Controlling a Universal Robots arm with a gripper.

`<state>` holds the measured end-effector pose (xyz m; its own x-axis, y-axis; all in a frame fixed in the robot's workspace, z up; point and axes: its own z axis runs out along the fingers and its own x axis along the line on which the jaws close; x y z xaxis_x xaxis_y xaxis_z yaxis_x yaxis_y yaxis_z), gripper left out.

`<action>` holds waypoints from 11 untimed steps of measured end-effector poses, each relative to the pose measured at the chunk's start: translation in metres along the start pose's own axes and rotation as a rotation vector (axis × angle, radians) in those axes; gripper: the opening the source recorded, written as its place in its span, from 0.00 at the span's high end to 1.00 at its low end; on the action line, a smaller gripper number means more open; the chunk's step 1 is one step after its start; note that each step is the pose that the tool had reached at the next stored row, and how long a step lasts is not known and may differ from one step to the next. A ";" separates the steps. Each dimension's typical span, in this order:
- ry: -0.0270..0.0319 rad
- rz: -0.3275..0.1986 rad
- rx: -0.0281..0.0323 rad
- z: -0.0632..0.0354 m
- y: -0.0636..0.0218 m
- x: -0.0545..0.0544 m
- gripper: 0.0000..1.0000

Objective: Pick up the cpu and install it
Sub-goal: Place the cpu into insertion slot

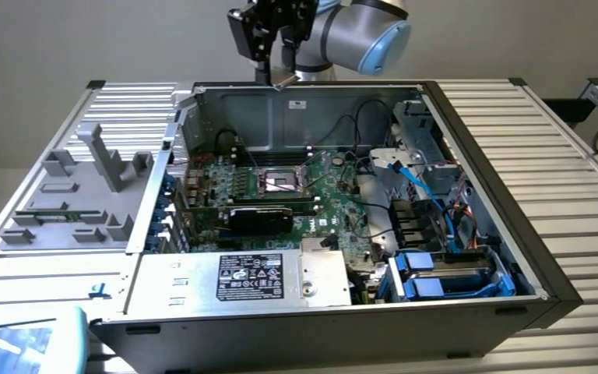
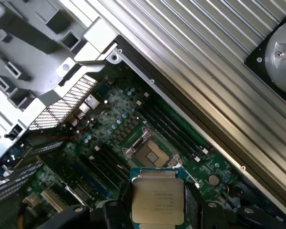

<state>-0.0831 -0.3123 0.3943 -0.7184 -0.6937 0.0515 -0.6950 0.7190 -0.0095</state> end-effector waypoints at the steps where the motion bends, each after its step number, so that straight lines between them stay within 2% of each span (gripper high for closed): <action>1: 0.0001 -0.018 0.0011 0.0000 0.0000 0.000 0.45; 11: -0.0011 -0.199 0.0110 0.0002 0.0000 0.000 0.45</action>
<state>-0.0831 -0.3122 0.3941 -0.5666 -0.8223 0.0523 -0.8237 0.5670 -0.0101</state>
